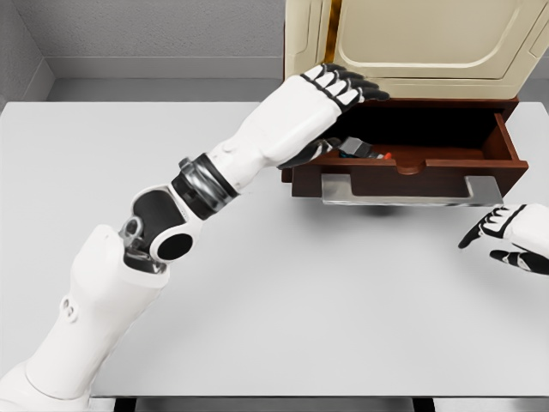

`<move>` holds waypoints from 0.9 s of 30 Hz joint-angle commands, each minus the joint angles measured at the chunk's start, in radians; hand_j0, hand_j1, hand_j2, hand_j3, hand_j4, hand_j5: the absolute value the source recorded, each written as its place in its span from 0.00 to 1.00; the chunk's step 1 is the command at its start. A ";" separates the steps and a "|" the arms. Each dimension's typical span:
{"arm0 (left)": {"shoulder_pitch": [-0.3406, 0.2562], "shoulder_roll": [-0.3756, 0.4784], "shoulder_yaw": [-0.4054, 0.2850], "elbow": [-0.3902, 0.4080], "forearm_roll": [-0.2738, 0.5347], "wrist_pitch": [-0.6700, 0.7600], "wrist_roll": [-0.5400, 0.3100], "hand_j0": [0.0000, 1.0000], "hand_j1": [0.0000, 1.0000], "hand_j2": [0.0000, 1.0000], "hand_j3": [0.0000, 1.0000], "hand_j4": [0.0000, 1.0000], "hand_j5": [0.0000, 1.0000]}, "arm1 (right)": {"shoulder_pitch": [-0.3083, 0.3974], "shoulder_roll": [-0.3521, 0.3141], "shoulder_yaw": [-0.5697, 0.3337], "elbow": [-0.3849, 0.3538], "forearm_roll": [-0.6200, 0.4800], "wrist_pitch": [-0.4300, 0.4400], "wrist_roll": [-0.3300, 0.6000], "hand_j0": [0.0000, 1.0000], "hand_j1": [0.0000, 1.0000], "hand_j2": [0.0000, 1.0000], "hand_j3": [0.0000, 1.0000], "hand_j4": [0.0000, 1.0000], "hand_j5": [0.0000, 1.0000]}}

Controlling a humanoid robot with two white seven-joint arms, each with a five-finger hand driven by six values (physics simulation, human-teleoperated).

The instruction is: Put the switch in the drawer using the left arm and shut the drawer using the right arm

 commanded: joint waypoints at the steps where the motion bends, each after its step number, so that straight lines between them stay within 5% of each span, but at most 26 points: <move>1: 0.000 0.148 0.031 -0.008 0.192 -0.185 0.002 0.85 0.85 0.85 0.85 0.85 0.85 | 0.000 -0.002 0.000 0.001 -0.008 0.001 0.001 0.61 0.61 0.61 0.61 0.61 0.61; 3: 0.000 0.283 0.080 -0.008 0.352 -0.324 0.002 0.85 0.85 0.85 0.85 0.85 0.85 | -0.002 -0.002 0.001 0.000 -0.008 0.001 0.003 0.61 0.61 0.61 0.61 0.61 0.61; 9: 0.058 0.550 0.203 -0.007 0.737 -0.324 0.002 0.85 0.85 0.85 0.85 0.85 0.85 | -0.018 0.014 0.001 0.001 -0.008 0.001 0.004 0.61 0.61 0.61 0.61 0.61 0.61; 12: 0.187 0.654 0.210 -0.001 0.968 -0.324 0.001 0.85 0.85 0.85 0.85 0.85 0.85 | -0.021 0.014 0.001 0.001 -0.008 0.001 0.004 0.60 0.60 0.60 0.60 0.60 0.60; 14: 0.261 0.666 0.215 0.004 1.005 -0.324 -0.001 0.99 0.99 0.99 0.99 0.99 0.99 | -0.028 0.015 0.001 0.001 -0.013 0.001 0.004 0.60 0.60 0.60 0.60 0.60 0.60; 17: 0.347 0.666 0.215 0.100 1.045 -0.324 -0.002 1.00 1.00 1.00 1.00 1.00 1.00 | -0.041 0.015 0.001 0.001 -0.025 0.001 0.004 0.60 0.60 0.60 0.60 0.60 0.60; 19: 0.354 0.640 0.217 0.208 1.038 -0.324 -0.025 1.00 1.00 1.00 1.00 1.00 1.00 | -0.043 0.017 0.001 0.001 -0.028 0.001 0.004 0.60 0.60 0.60 0.60 0.60 0.60; 23: 0.407 0.617 0.218 0.301 1.018 -0.324 -0.025 1.00 1.00 1.00 1.00 1.00 1.00 | -0.046 0.032 0.001 0.004 -0.033 0.001 0.004 0.60 0.60 0.60 0.60 0.60 0.60; 27: 0.414 0.596 0.229 0.306 0.998 -0.324 -0.030 1.00 1.00 1.00 1.00 1.00 1.00 | -0.071 0.032 0.003 0.008 -0.034 0.001 0.004 0.59 0.59 0.59 0.59 0.59 0.59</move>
